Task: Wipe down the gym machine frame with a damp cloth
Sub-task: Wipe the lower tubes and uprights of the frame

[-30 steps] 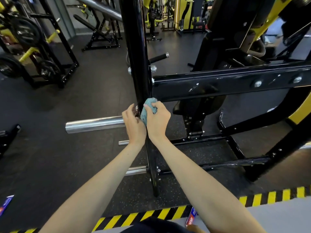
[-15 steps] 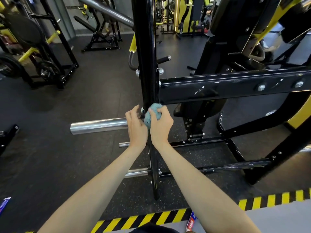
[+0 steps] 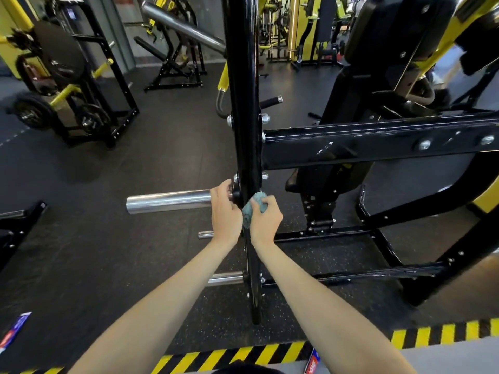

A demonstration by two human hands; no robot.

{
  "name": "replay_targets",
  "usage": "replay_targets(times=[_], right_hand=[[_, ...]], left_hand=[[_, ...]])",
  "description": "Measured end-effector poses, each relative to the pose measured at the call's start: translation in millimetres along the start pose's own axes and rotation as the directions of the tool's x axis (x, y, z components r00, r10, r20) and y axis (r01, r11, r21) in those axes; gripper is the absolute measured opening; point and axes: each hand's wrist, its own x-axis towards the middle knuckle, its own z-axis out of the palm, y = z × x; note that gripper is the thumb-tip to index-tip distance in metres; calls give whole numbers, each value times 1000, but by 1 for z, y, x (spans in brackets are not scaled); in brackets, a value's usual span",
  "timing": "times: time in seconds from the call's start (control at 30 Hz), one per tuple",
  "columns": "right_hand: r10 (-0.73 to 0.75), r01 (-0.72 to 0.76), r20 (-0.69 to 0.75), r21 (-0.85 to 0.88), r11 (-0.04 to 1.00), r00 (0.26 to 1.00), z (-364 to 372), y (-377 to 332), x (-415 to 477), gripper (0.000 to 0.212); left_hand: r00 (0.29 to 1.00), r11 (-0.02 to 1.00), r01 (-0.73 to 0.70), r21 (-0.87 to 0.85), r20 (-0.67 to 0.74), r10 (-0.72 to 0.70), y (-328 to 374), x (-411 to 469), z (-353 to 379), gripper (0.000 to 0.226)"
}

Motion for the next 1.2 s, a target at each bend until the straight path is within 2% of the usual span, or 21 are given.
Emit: replay_targets(times=[0.1, 0.13, 0.2, 0.27, 0.33, 0.5, 0.67, 0.8, 0.87, 0.93, 1.03, 1.2], right_hand=[[-91, 91, -29, 6, 996, 995, 3, -25, 5, 5], [-93, 93, -43, 12, 996, 995, 5, -24, 6, 5], [15, -15, -48, -10, 1000, 999, 5, -4, 7, 8], [212, -212, -15, -64, 975, 977, 2, 20, 7, 12], [297, -296, -3, -95, 950, 955, 1, 26, 11, 14], [213, -211, 18, -81, 974, 977, 0, 5, 29, 21], [418, -378, 120, -259, 889, 901, -11, 35, 34, 21], [274, -247, 143, -182, 952, 951, -8, 23, 45, 19], [241, -202, 189, -204, 958, 952, -9, 26, 49, 18], [323, -272, 233, -225, 936, 917, -14, 35, 53, 16], [555, -495, 247, -265, 827, 795, -17, 37, 61, 22], [484, -484, 314, -84, 871, 817, -14, 32, 70, 18]], left_hand=[[1000, 1000, 5, -10, 15, -5, 0, -1, 1, 54], [1000, 1000, 6, -13, 14, -6, 1, -1, 1, 53], [1000, 1000, 18, -6, 5, -18, 2, -2, 2, 51], [1000, 1000, 24, 7, 8, -24, 1, -2, 3, 52], [999, 999, 24, 39, 21, -25, -3, -2, 2, 53], [999, 997, 49, 51, 21, -50, -8, 1, 7, 46], [996, 988, 47, 147, 66, -58, -12, 5, 21, 60], [998, 988, 66, 139, 6, -67, -13, 2, 20, 64], [997, 985, 62, 160, -49, -55, -13, 1, 23, 61], [995, 979, 66, 195, -87, -49, -13, -2, 28, 61], [993, 975, 77, 209, -105, -56, -14, -9, 35, 68], [989, 987, 84, 139, -131, -65, -23, -25, 43, 74]])
